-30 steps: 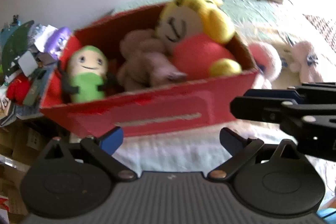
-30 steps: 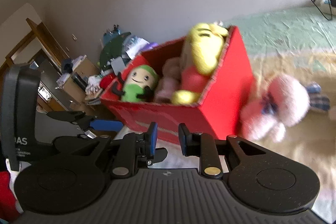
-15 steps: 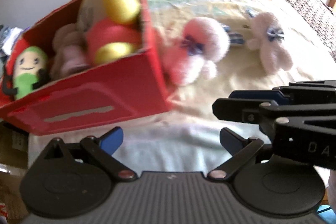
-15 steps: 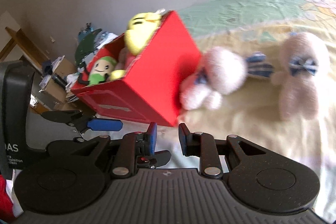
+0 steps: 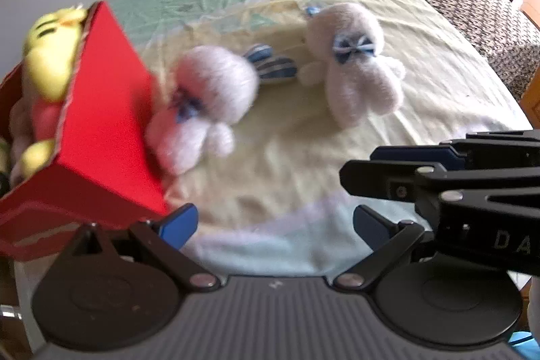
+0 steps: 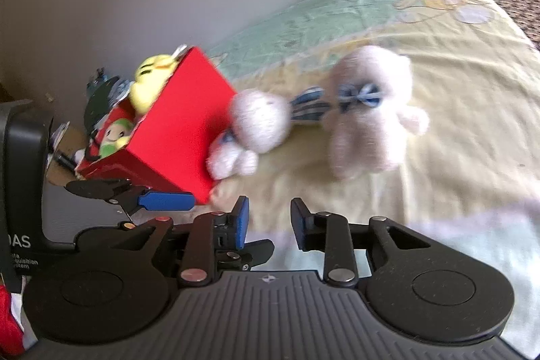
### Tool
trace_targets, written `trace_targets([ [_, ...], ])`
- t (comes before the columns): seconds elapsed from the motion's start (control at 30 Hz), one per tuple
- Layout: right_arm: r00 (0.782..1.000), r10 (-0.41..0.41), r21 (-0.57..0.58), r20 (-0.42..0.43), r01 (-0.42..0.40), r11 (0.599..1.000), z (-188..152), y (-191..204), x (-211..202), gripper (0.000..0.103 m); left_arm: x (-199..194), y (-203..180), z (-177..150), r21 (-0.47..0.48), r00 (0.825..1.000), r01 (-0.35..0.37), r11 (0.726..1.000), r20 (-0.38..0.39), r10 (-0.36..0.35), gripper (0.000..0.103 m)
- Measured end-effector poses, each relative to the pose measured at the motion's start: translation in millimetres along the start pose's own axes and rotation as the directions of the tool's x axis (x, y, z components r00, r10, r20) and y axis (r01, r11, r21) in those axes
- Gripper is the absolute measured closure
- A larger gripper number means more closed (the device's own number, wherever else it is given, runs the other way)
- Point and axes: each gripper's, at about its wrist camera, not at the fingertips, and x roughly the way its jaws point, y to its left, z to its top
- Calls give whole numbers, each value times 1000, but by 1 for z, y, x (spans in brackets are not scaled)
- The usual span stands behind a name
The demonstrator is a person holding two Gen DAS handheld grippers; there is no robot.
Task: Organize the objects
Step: 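Move the right gripper to the white bunny plush with plaid ears, then close the right gripper on the white bunny plush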
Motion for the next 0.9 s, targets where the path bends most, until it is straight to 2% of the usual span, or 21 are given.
trace_targets([
  [0.27, 998, -56, 154, 42, 49, 987, 19, -45, -7, 71, 14, -12, 29, -9, 998, 54, 998, 22, -54, 4],
  [0.4, 994, -84, 229, 65, 67, 971, 33, -66, -6, 66, 25, -14, 48, -15, 996, 78, 997, 46, -77, 4],
  [0.6, 992, -96, 267, 82, 71, 961, 53, -86, 3, 65, 39, -20, 77, 17, 994, 73, 997, 84, -74, 5],
  [0.83, 994, -80, 289, 80, 54, 956, 71, -97, 20, 63, 59, -23, 101, 13, 989, 118, 993, 85, -119, 8],
  [0.9, 994, -75, 296, 75, 49, 954, 74, -99, 24, 59, 64, -22, 105, 7, 988, 135, 991, 79, -135, 9],
])
